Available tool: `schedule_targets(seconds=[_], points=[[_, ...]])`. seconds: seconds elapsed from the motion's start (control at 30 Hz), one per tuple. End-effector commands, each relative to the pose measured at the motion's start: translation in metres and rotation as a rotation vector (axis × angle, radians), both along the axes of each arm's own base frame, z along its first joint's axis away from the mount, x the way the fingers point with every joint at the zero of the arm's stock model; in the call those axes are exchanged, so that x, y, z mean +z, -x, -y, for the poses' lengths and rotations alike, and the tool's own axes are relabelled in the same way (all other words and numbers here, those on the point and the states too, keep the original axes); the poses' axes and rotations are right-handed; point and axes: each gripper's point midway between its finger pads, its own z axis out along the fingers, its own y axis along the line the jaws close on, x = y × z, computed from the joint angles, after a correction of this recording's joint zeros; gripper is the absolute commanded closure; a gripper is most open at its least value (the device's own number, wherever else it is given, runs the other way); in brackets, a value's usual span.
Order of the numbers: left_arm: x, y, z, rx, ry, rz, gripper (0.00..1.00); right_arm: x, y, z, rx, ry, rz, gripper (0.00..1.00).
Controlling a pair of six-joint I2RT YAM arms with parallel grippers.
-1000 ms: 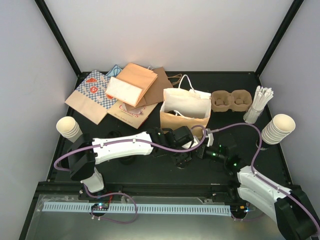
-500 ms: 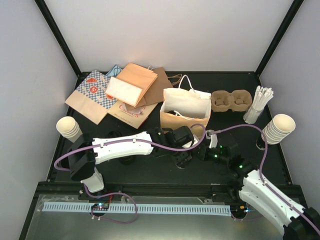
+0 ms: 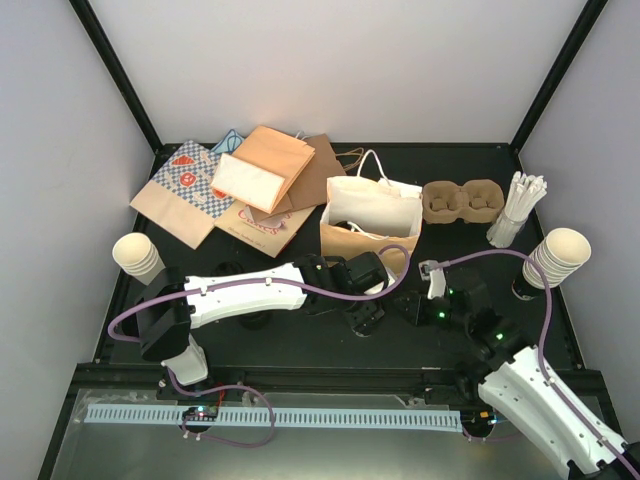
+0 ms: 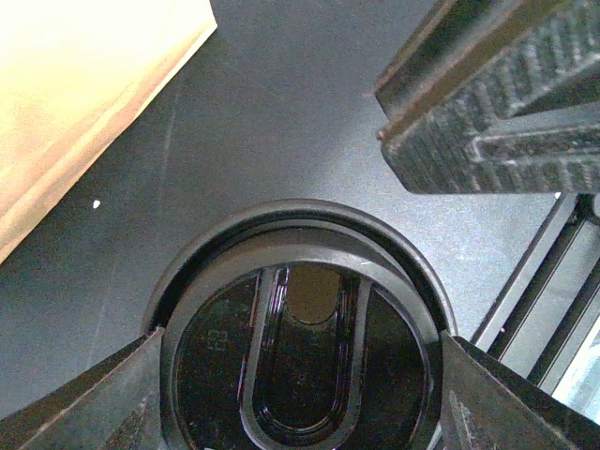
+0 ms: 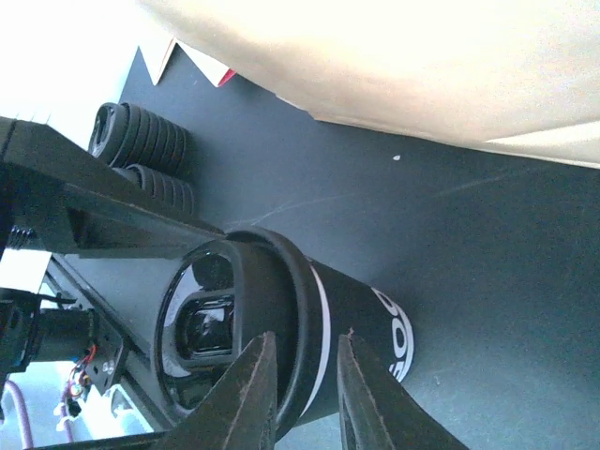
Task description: Pack the takeout coffee
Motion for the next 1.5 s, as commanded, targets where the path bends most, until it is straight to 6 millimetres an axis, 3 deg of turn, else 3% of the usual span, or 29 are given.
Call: schedule_targets(seconds=[0.0, 0.27, 0.87, 1.2, 1.3, 1.47], points=[[-0.029, 0.018, -0.016, 0.007, -0.110, -0.097, 0.29, 0.010, 0.011, -0.006, 0.058, -0.029, -0.012, 0.77], [-0.031, 0.019, -0.014, 0.003, -0.110, -0.104, 0.29, -0.012, 0.019, -0.011, 0.087, -0.041, -0.104, 0.77], [-0.029, 0.021, -0.012, -0.004, -0.097, -0.114, 0.29, -0.022, 0.018, -0.018, 0.090, -0.072, -0.163, 0.77], [-0.026, 0.022, -0.008, -0.004, -0.076, -0.122, 0.29, -0.085, 0.026, 0.020, -0.068, 0.173, -0.357, 0.81], [-0.023, 0.021, -0.006, -0.007, -0.069, -0.118, 0.28, -0.076, 0.025, 0.014, -0.046, 0.139, -0.337, 0.81], [-0.014, 0.016, -0.005, 0.002, -0.058, -0.105, 0.26, -0.033, 0.012, 0.004, -0.010, 0.079, -0.202, 0.79]])
